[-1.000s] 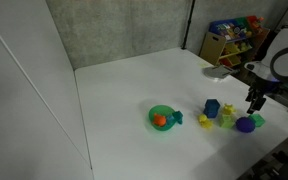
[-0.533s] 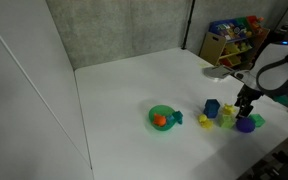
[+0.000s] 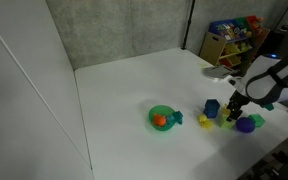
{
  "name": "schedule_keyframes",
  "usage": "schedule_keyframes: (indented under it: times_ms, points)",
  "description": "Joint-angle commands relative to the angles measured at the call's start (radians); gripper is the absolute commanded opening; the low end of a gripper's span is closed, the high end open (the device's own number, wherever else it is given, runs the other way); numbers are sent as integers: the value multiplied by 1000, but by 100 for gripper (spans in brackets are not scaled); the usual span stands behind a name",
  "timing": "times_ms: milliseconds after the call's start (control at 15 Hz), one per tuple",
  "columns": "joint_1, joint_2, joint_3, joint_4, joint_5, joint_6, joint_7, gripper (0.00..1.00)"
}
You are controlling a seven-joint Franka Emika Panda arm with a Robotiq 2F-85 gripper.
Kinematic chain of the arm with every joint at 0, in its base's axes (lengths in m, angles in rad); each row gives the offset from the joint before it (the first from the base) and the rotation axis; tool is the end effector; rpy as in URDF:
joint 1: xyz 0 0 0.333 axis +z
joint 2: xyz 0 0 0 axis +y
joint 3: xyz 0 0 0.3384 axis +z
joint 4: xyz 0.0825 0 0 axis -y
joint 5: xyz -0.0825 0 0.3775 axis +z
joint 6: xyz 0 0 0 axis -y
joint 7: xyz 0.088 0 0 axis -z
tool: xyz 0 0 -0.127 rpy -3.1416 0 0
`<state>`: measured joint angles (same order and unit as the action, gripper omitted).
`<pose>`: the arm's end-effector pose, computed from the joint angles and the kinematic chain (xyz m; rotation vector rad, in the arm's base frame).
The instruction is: Put the two green blocks onto the blue block on the left
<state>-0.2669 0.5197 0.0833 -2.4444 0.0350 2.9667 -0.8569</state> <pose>0.4686 -0.0849 0.1028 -2.9504 -0.9578 -0.0415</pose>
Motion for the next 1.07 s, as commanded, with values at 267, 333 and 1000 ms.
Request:
schedule_keyframes:
  times_ms: [267,333,1000]
  points:
    - [-85,144,50,85,-85,28,28,100]
    - [-85,154,47,92,-91,24,31,75]
    - [-164,80,102,76,-79,-22,41,29]
